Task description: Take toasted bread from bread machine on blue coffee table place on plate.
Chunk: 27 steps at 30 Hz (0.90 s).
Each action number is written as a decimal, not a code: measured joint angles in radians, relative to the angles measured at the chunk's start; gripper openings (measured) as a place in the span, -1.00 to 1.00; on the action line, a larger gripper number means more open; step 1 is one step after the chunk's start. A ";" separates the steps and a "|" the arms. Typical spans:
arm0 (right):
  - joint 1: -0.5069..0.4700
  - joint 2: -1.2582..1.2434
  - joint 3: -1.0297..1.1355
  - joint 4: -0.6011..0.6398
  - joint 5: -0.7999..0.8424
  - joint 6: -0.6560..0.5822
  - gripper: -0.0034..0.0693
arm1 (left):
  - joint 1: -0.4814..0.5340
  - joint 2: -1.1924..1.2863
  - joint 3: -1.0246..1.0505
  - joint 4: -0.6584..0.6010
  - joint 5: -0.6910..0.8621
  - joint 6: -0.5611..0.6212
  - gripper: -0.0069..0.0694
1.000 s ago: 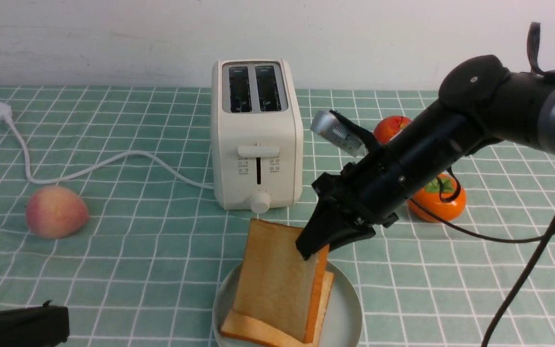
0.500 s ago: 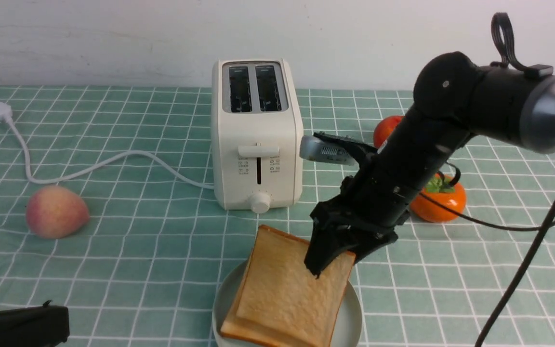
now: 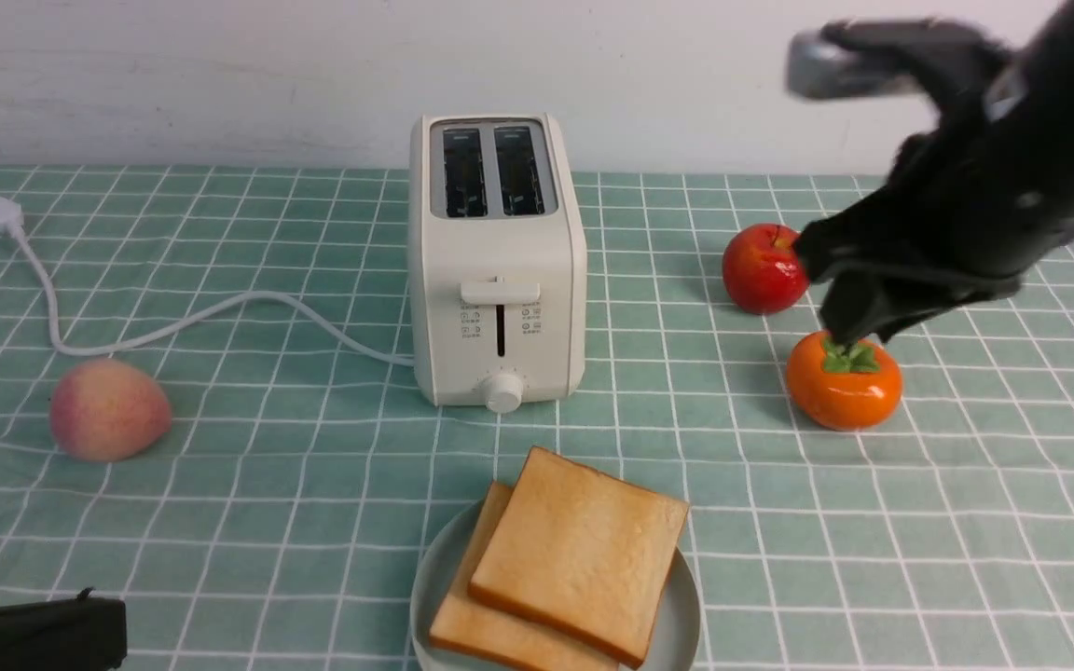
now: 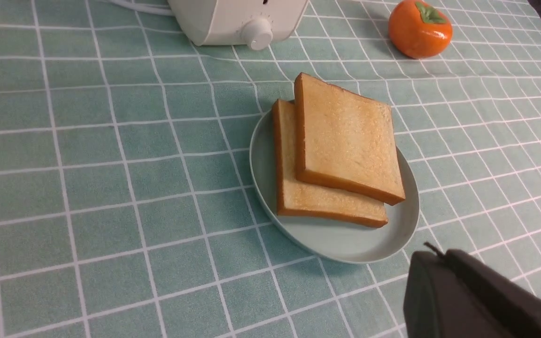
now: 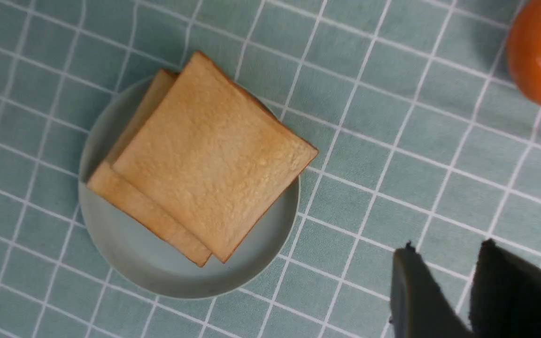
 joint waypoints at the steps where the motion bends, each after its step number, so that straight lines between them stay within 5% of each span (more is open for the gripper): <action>1: 0.000 -0.066 0.019 -0.013 0.003 0.007 -0.67 | 0.000 0.000 0.000 0.000 -0.001 0.000 -0.86; 5: 0.000 -0.324 0.144 -0.082 -0.022 0.027 -0.95 | 0.000 0.000 0.000 0.000 -0.004 0.000 -0.86; 16: 0.000 -1.257 0.956 -0.412 -0.762 0.355 -0.93 | 0.000 0.000 0.000 0.000 -0.015 0.000 -0.86; 21: 0.000 -1.441 1.122 -0.605 -0.812 0.533 -0.93 | 0.000 0.001 0.000 -0.001 -0.064 0.000 -0.86; 27: 0.000 -1.442 1.133 -0.709 -0.828 0.585 -0.91 | 0.000 0.000 0.000 -0.004 -0.088 0.000 -0.86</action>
